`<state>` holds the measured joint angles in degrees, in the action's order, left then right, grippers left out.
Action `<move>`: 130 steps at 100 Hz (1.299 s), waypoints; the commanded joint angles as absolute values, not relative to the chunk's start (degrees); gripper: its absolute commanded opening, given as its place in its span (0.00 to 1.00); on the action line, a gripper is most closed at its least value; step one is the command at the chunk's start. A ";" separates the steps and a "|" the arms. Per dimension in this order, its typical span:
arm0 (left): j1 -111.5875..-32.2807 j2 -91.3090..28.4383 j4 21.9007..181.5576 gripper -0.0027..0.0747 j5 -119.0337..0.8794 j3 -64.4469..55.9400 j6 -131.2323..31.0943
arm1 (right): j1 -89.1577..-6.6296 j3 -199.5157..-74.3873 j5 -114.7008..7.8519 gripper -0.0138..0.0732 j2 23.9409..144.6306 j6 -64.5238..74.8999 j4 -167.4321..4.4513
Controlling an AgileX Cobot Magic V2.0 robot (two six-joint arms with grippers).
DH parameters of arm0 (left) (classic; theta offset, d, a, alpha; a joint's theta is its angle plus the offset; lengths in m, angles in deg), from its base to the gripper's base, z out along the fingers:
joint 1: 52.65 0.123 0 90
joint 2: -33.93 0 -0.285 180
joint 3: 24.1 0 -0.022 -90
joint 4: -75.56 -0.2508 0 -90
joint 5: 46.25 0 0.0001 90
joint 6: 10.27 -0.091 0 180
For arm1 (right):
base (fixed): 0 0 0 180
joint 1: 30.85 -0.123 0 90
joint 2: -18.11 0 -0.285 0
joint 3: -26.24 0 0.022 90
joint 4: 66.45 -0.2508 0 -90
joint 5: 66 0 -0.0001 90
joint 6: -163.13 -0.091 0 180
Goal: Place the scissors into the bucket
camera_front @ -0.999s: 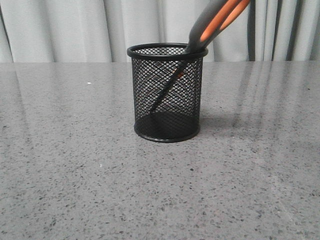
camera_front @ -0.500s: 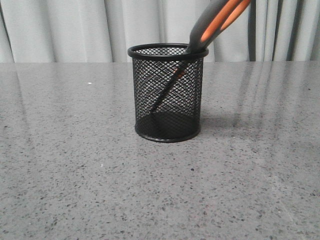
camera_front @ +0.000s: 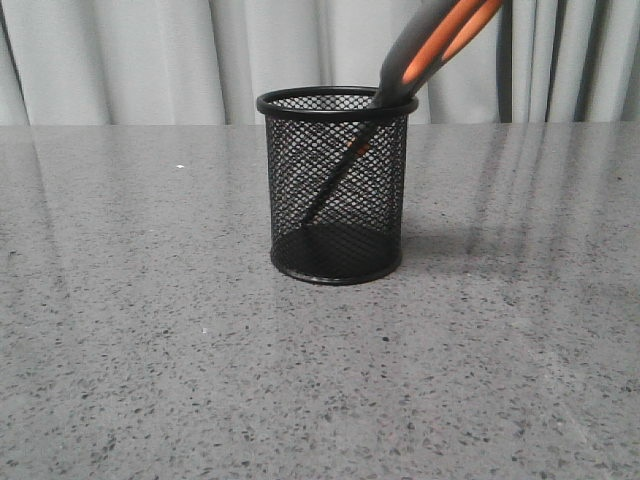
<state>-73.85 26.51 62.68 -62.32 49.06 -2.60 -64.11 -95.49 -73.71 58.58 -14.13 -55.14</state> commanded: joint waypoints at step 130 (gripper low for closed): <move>-56.46 28.09 73.49 0.01 -62.01 56.01 -11.70 | -63.84 -95.53 -79.69 0.10 58.58 -13.68 -54.95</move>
<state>-56.55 26.51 72.81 -65.20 53.33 -11.71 -64.11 -95.23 -74.11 58.58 -14.13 -55.14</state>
